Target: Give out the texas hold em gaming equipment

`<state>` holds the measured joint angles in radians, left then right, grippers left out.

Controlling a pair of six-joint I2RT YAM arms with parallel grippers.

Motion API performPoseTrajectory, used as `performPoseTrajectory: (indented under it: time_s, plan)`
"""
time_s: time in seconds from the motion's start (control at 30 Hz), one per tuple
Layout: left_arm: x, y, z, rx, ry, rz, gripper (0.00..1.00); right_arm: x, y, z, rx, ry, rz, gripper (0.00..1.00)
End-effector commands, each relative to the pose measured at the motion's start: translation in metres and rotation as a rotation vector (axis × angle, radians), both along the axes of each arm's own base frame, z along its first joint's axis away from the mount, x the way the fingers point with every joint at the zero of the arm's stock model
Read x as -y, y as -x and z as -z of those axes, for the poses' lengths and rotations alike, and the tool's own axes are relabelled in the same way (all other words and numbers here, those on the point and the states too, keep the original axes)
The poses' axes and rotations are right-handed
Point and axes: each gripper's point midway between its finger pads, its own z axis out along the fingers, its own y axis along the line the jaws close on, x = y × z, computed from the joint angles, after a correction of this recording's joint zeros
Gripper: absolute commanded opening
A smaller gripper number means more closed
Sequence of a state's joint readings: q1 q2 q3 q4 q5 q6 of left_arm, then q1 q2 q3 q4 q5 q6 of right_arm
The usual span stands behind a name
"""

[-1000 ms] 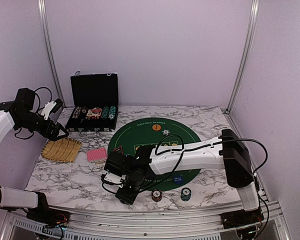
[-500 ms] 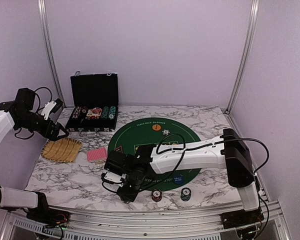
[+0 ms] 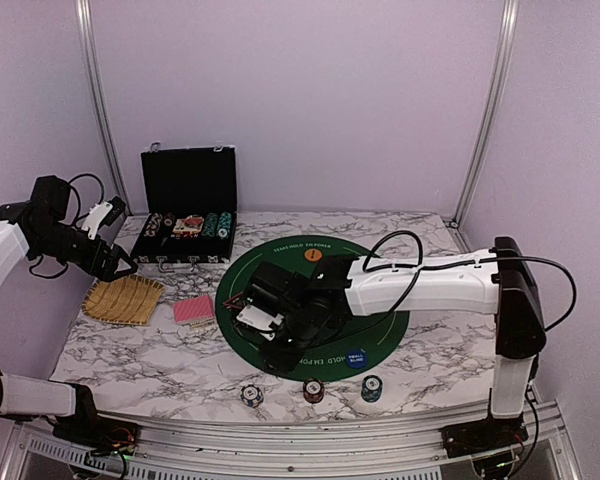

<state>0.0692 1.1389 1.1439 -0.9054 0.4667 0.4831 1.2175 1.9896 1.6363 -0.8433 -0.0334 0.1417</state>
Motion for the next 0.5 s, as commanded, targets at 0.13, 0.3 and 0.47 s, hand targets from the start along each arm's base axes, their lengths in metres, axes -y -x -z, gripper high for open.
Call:
performPoseTrajectory:
  time_s: [0.13, 0.3, 0.47]
  plan:
    - [0.003, 0.003, -0.011, 0.017, 0.006, 0.01, 0.99, 0.013, -0.015, -0.007, -0.002, -0.028, 0.072, 0.08]
    - [0.002, 0.003, -0.012, 0.023, 0.002, 0.009, 0.99, 0.02, -0.02, 0.006, 0.006, 0.025, 0.087, 0.08]
    - [0.002, 0.004, -0.014, 0.03, 0.0, 0.011, 0.99, 0.052, -0.034, 0.027, 0.026, 0.101, 0.156, 0.08]
